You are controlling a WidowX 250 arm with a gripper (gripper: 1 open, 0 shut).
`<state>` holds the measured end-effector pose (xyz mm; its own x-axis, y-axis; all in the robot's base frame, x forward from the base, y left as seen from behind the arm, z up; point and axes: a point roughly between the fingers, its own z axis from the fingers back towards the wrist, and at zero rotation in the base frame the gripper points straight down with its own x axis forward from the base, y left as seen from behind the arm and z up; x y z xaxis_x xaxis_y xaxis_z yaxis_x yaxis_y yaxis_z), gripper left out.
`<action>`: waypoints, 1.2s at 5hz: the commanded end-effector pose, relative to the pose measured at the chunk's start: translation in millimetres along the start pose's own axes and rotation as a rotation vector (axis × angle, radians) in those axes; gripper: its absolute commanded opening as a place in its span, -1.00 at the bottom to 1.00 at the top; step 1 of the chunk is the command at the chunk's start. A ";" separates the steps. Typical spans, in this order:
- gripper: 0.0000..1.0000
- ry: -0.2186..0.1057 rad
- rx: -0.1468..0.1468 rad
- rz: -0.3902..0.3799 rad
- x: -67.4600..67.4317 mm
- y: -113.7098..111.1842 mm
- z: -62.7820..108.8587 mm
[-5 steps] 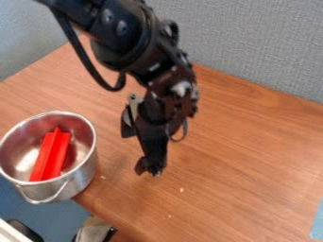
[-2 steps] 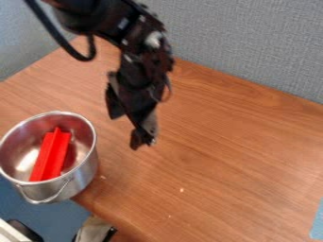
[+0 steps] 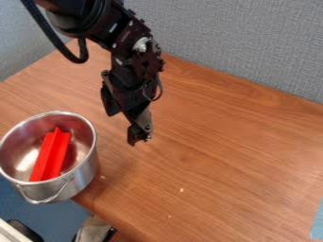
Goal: Move the red object from the metal pot to the table
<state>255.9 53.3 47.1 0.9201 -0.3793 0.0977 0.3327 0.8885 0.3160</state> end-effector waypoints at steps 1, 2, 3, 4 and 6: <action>1.00 -0.037 0.034 -0.043 10.6 -0.9 14.5; 1.00 -0.028 0.062 0.032 15.4 9.0 32.7; 1.00 -0.026 0.078 0.126 20.7 17.3 61.8; 1.00 -0.037 0.081 0.189 8.4 8.8 73.8; 1.00 -0.037 0.070 0.316 -28.7 9.1 75.4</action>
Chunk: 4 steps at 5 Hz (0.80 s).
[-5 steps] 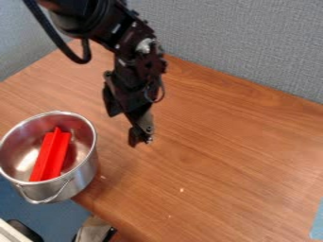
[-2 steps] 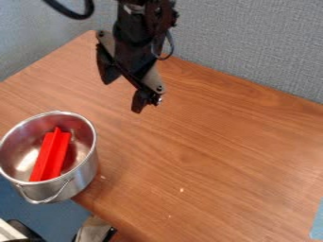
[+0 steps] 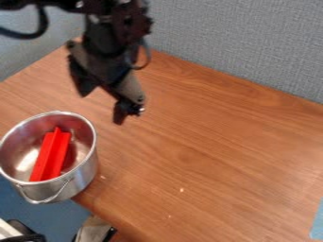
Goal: Move the red object from the metal pot to the table
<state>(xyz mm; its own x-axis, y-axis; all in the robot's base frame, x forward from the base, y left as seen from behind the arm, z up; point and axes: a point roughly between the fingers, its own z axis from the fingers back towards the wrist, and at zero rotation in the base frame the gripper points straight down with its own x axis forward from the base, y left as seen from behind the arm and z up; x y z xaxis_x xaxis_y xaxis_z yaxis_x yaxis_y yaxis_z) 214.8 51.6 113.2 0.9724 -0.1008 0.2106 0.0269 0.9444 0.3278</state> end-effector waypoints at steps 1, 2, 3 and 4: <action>1.00 0.021 -0.007 0.011 -11.0 11.3 -15.4; 1.00 0.076 -0.016 0.000 -19.4 16.0 -39.0; 1.00 0.124 -0.011 -0.058 -24.0 11.2 -46.9; 1.00 0.155 -0.019 -0.106 -26.2 6.2 -49.0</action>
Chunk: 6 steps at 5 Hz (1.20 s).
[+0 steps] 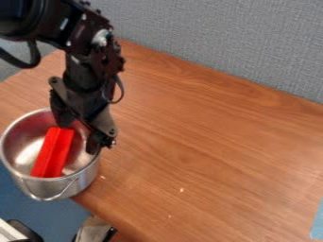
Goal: Move the red object from the metal pot to the table
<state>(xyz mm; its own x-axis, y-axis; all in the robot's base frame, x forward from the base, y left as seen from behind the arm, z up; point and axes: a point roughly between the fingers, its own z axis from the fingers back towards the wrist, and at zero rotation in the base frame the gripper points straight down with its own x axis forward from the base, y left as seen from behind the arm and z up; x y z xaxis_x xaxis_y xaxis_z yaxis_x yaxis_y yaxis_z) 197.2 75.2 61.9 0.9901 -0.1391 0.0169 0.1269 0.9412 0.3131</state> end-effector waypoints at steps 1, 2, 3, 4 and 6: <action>-1.00 -0.034 0.009 -0.013 -3.8 4.7 -15.3; 1.00 -0.070 0.015 -0.030 -7.3 5.1 -37.3; -1.00 -0.093 0.005 -0.017 -8.4 27.4 -24.5; -1.00 -0.111 0.006 -0.046 -7.7 54.3 -23.6; -1.00 -0.161 -0.014 -0.026 -3.5 100.9 -6.2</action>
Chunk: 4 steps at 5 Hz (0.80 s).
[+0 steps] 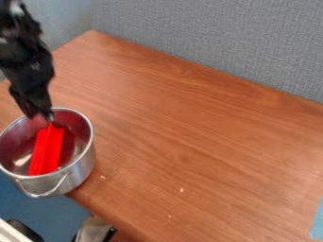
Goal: Move the red object from the metal pot to the table
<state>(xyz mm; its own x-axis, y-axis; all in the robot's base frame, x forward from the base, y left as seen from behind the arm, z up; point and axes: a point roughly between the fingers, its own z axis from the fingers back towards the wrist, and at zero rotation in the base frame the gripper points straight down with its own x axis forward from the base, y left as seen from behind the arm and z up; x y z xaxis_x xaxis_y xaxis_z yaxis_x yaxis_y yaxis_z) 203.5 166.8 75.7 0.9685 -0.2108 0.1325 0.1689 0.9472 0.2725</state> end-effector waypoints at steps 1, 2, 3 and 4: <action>-1.00 -0.069 0.010 0.071 6.2 29.0 27.1; 1.00 -0.067 0.017 0.181 13.3 48.3 43.8; 1.00 -0.061 -0.005 0.257 17.0 53.1 54.7; 1.00 -0.053 -0.014 0.208 9.1 32.5 53.5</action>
<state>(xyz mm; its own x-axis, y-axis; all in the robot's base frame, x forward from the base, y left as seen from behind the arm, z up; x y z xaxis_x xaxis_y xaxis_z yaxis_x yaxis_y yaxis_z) 205.4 182.5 126.8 0.9778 -0.0086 0.2094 -0.0331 0.9802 0.1950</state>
